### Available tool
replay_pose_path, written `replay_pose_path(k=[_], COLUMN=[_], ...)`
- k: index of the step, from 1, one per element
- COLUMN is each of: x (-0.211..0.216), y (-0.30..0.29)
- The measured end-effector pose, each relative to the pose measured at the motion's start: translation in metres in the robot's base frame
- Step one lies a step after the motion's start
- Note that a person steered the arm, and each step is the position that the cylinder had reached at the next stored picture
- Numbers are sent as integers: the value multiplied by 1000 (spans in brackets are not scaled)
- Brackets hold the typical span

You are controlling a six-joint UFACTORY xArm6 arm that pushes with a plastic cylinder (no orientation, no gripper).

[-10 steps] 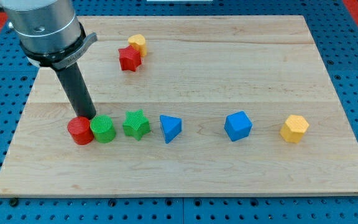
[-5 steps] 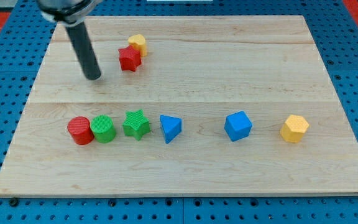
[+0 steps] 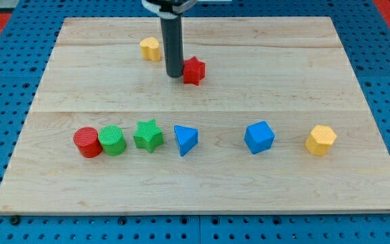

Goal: Place the red star in between the blue cube and blue triangle

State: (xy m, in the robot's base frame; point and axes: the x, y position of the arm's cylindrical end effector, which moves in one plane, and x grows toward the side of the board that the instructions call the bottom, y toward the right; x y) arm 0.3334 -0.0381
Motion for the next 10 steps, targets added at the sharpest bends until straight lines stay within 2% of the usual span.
replay_pose_path(k=[1, 2, 3, 5, 6, 7, 8, 10], x=[-31, 16, 61, 61, 105, 125, 92, 135], y=[-1, 45, 47, 35, 50, 52, 71, 79])
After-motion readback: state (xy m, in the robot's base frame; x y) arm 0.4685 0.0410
